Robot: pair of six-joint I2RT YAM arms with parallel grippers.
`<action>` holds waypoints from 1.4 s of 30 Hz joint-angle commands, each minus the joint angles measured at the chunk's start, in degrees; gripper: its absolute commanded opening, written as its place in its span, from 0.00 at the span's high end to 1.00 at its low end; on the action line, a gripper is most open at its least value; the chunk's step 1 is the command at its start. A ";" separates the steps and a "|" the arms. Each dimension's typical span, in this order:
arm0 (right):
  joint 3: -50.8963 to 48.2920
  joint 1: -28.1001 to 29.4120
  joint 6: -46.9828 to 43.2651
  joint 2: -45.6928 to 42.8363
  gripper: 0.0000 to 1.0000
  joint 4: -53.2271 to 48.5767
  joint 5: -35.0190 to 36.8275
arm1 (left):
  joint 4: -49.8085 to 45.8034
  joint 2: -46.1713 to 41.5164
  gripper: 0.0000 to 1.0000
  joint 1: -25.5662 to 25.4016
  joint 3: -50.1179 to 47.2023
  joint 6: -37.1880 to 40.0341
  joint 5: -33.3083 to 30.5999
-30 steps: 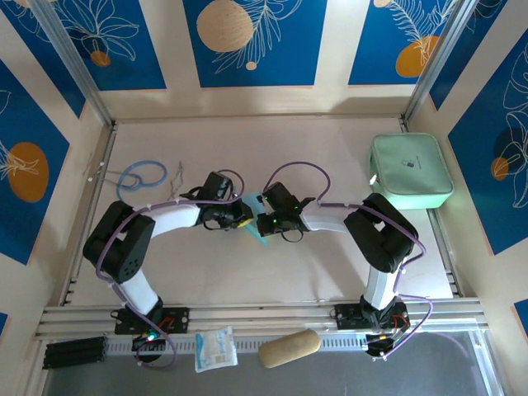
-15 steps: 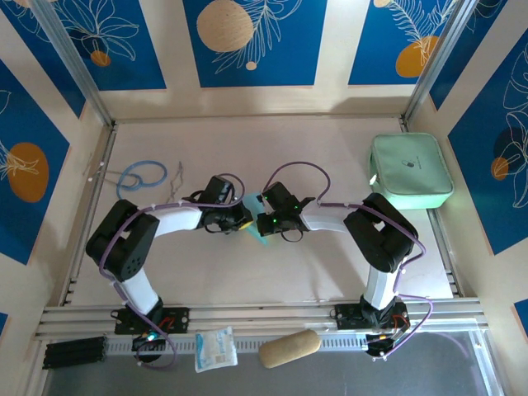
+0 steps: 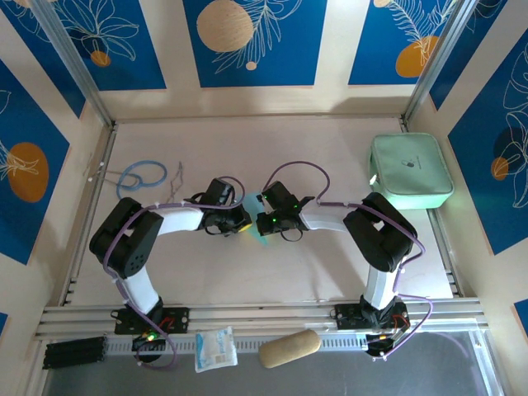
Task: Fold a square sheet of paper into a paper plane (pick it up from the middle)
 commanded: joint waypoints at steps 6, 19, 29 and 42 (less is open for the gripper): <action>0.37 -0.26 1.02 1.77 1.00 -2.66 -0.69 | 0.16 1.50 0.90 -0.34 -0.46 -0.23 -0.66; 1.32 -0.53 1.06 0.55 1.00 -3.28 -2.17 | -4.01 -3.20 0.87 1.55 1.80 3.10 -1.37; 3.49 -0.65 0.99 -0.12 1.00 -4.58 -3.55 | -9.23 0.98 0.84 6.23 8.27 9.99 -2.67; 4.06 -0.88 1.20 -0.14 1.00 -5.25 -3.32 | -19.99 11.24 0.87 7.66 18.75 17.63 -3.77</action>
